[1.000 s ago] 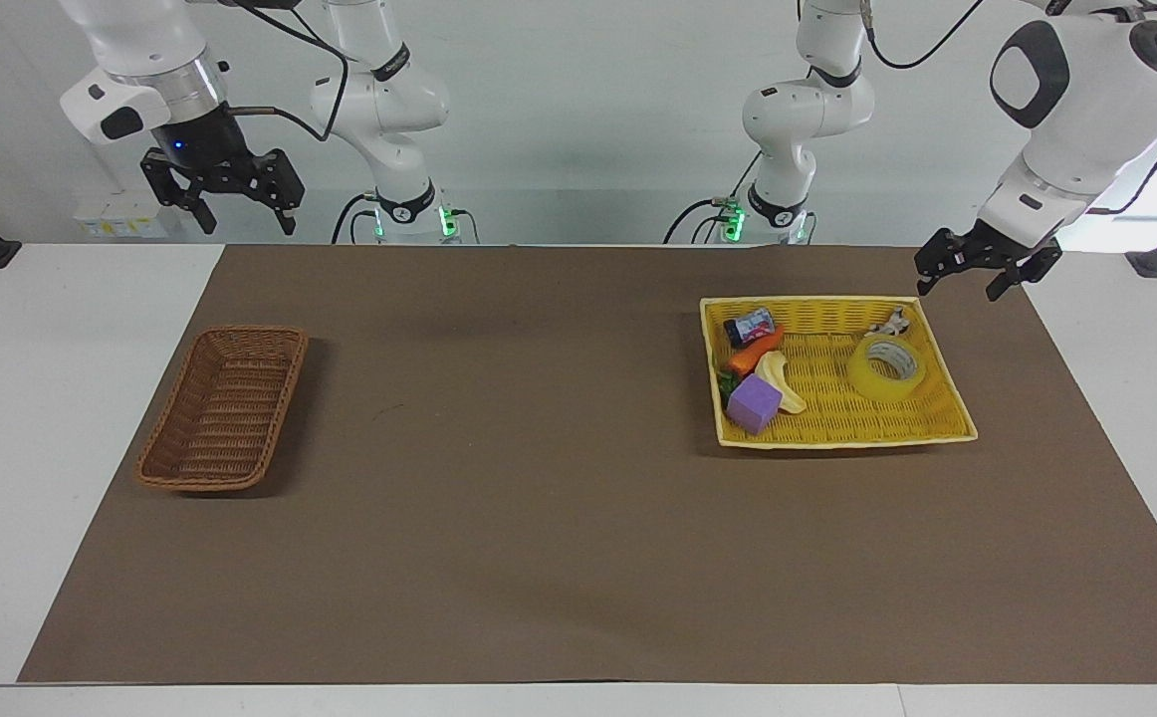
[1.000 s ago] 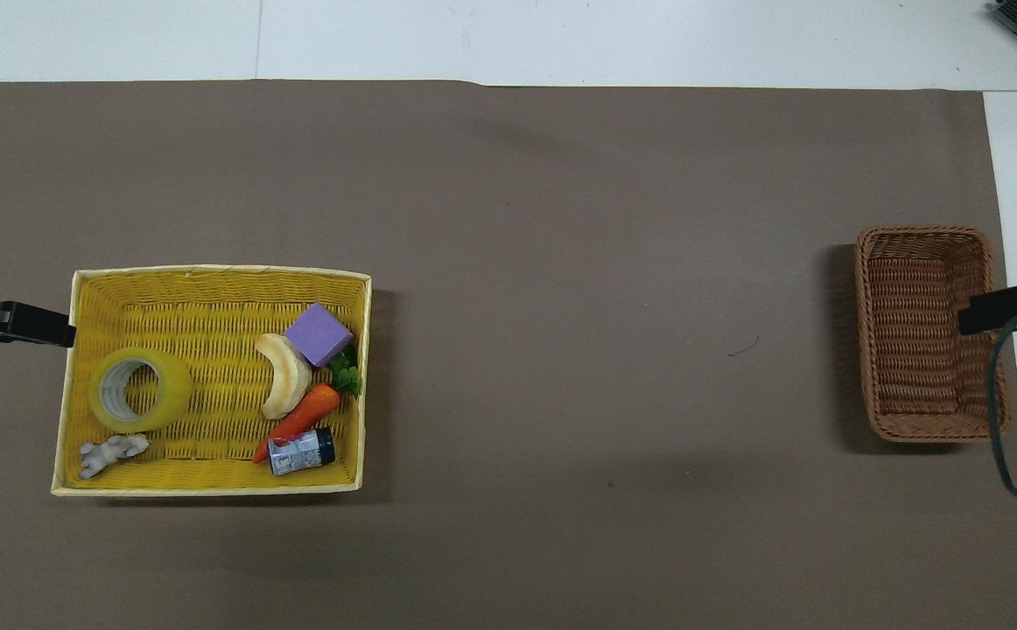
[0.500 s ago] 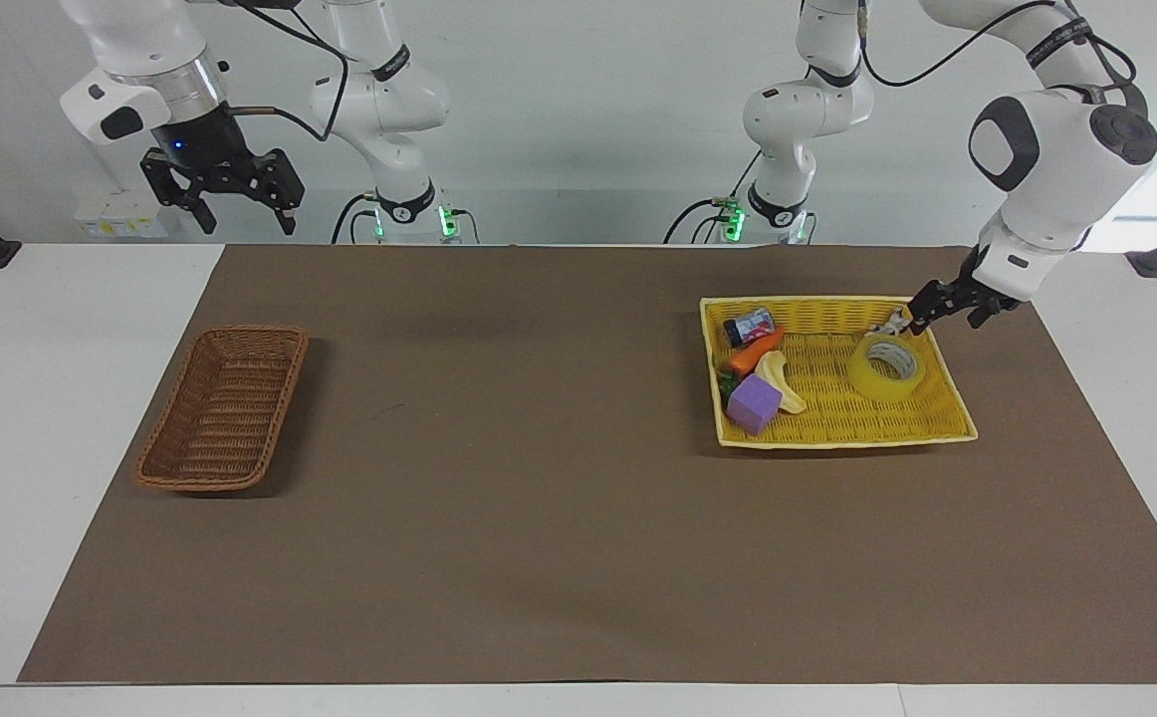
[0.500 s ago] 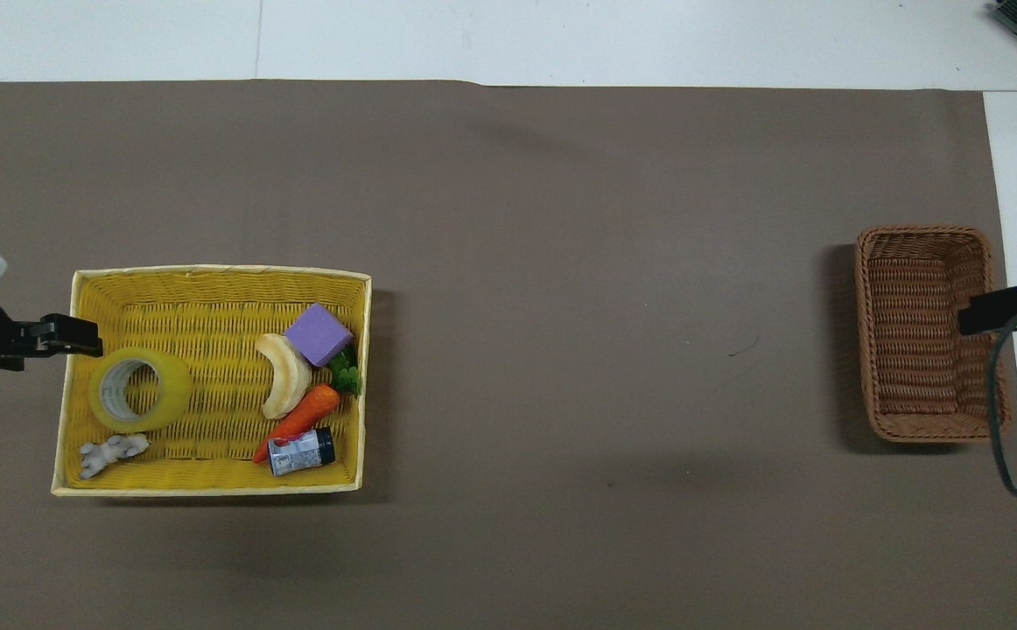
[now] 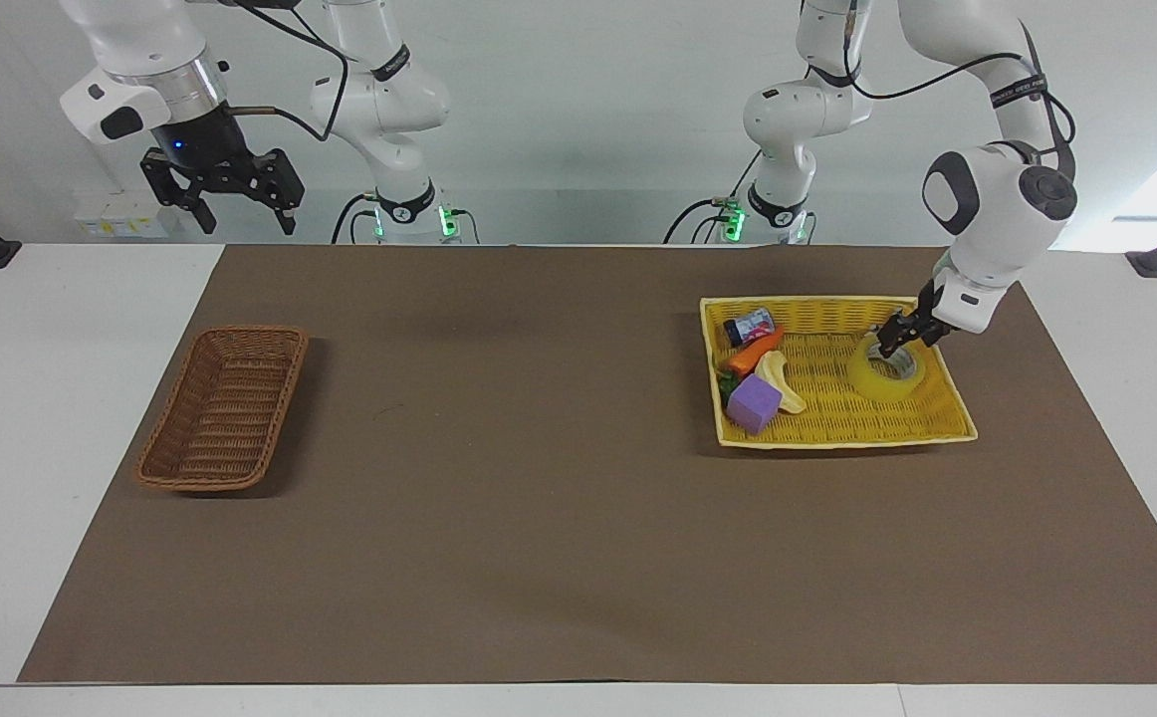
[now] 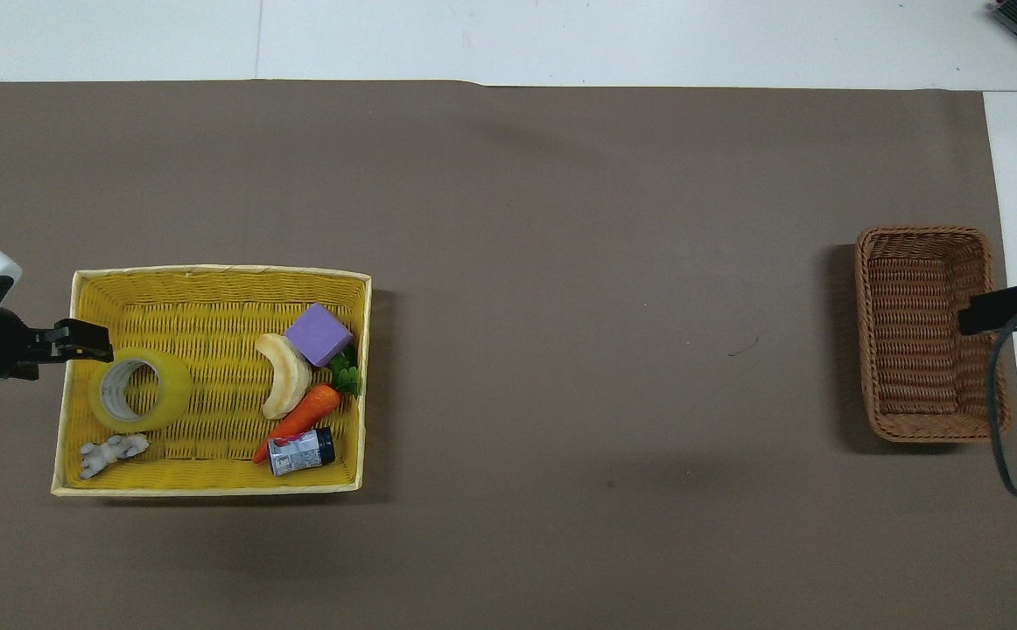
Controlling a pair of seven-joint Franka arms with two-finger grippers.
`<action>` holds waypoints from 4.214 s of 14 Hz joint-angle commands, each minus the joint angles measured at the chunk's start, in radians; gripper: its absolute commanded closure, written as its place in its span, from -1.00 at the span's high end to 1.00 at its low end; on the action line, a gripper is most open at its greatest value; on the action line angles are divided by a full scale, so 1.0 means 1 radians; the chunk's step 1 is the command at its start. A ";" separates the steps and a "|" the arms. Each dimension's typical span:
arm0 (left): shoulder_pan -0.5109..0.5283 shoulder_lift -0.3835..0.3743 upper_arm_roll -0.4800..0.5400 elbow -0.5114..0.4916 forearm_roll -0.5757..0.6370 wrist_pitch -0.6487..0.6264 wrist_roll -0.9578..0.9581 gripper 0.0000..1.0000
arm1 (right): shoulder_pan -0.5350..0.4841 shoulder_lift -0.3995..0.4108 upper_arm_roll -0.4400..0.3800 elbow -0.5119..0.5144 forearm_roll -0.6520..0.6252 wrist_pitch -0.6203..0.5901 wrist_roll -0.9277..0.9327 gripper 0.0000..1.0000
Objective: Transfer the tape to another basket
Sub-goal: 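Reach the left gripper into the yellow basket and grasp the tape roll, then lift the tape roll with the left gripper while the right gripper approaches, then grasp the tape roll with the right gripper from the left gripper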
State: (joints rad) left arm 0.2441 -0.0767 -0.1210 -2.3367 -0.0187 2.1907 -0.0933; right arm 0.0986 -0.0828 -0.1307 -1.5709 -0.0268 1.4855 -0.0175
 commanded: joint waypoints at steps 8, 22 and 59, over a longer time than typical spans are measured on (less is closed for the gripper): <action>0.023 0.017 -0.006 -0.113 0.000 0.139 -0.006 0.33 | -0.011 -0.017 0.003 -0.009 0.005 -0.013 -0.032 1.00; 0.038 0.021 -0.009 -0.102 0.017 0.110 -0.052 0.10 | -0.011 -0.017 0.003 -0.009 0.005 -0.013 -0.032 1.00; -0.587 0.074 -0.025 0.453 -0.257 -0.204 -0.417 -1.00 | 0.303 0.149 0.115 -0.204 0.714 0.391 0.232 1.00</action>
State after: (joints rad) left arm -0.2852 0.0062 -0.1639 -1.8986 -0.2521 1.9683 -0.4658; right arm 0.4118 0.0871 -0.0118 -1.6997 0.5983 1.8370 0.2428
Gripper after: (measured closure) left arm 0.771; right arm 0.000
